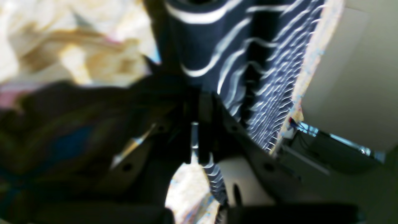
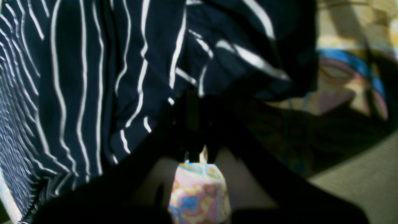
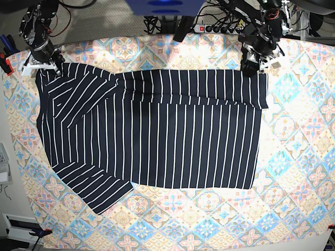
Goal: Fold the T-shirt properly
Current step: 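Drag the held collar edge further toward the robot with both grippers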
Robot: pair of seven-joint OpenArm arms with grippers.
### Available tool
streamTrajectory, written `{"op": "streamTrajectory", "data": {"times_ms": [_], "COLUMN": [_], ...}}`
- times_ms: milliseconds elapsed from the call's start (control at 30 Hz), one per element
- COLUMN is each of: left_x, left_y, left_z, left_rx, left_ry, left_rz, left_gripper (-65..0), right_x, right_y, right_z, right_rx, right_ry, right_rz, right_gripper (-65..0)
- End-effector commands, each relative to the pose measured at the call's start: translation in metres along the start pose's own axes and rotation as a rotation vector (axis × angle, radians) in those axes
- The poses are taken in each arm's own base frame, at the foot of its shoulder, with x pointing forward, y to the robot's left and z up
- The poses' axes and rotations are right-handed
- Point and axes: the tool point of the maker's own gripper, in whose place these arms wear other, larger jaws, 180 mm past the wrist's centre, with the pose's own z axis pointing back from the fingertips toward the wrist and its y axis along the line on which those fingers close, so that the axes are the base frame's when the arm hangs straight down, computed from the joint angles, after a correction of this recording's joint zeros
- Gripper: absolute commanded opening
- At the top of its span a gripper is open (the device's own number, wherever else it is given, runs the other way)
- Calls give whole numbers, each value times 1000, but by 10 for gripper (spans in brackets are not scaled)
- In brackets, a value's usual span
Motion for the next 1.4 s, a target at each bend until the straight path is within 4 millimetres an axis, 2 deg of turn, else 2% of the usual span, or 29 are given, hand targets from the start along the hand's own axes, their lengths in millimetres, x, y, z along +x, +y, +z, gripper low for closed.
{"op": "streamTrajectory", "data": {"times_ms": [0, 133, 267, 500, 800, 1367], "left_x": [2, -4, -9, -14, -22, -20], "left_y": [-10, -3, 12, 30, 24, 49], "left_z": [6, 18, 27, 42, 64, 89], "left_rx": [-33, -15, 23, 72, 71, 156], "left_ry": [0, 7, 15, 28, 42, 68], "left_rz": [-17, -23, -15, -13, -47, -78], "left_gripper": [-650, -650, -650, -650, -650, -650], "right_x": [13, 10, 13, 3, -2, -17], "right_y": [2, -3, -21, -36, -38, -57], "right_z": [6, 15, 28, 36, 38, 51], "right_rx": [11, 0, -40, -74, -78, -123], "right_ry": [-30, -27, -41, -19, -4, 33], "right_rz": [25, 45, 39, 40, 43, 49], "right_gripper": [-650, -650, -650, -650, -650, -650]}}
